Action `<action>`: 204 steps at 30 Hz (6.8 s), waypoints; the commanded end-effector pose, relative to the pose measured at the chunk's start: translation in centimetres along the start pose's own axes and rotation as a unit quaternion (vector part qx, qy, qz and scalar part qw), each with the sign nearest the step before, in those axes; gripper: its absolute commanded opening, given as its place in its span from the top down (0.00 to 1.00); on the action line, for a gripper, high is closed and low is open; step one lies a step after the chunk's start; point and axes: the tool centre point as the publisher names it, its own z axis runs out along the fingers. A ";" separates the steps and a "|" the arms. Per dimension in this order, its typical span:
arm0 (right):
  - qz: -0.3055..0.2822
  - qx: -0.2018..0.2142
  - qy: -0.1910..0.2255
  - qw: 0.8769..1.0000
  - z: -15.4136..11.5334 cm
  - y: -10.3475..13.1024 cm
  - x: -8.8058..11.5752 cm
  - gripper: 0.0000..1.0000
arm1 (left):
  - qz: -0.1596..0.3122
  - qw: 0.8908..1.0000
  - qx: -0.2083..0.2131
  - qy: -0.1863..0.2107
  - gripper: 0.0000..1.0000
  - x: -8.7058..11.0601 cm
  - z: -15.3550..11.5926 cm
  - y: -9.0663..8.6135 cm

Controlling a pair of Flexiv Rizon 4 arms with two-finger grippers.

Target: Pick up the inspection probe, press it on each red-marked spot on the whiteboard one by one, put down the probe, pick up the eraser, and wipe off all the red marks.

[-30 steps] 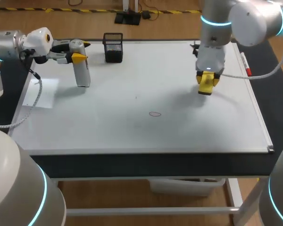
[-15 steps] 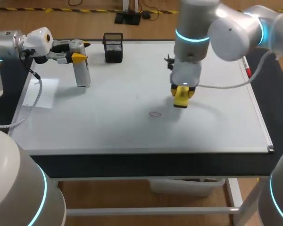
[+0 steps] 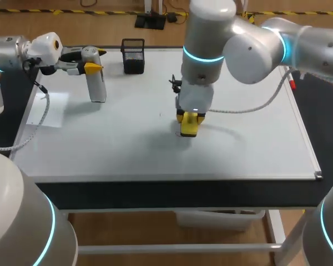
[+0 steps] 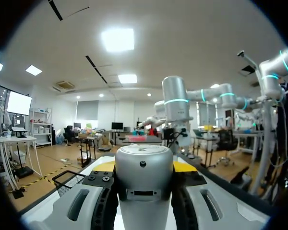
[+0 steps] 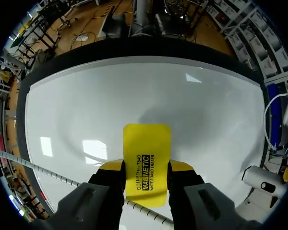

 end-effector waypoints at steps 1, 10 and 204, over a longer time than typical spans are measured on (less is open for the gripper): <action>-0.011 -0.005 0.003 1.000 1.1 0.3 -2.0 1.00 | 0.000 1.000 0.000 0.001 1.00 -0.1 0.0 -0.1; -0.037 -0.013 -0.007 0.999 2.4 1.4 -4.8 1.00 | 0.000 1.000 0.000 0.001 1.00 -0.1 0.0 -0.1; -0.010 0.003 0.054 0.998 -0.2 -31.6 11.2 1.00 | 0.000 1.000 0.000 0.001 1.00 -0.1 0.0 -0.1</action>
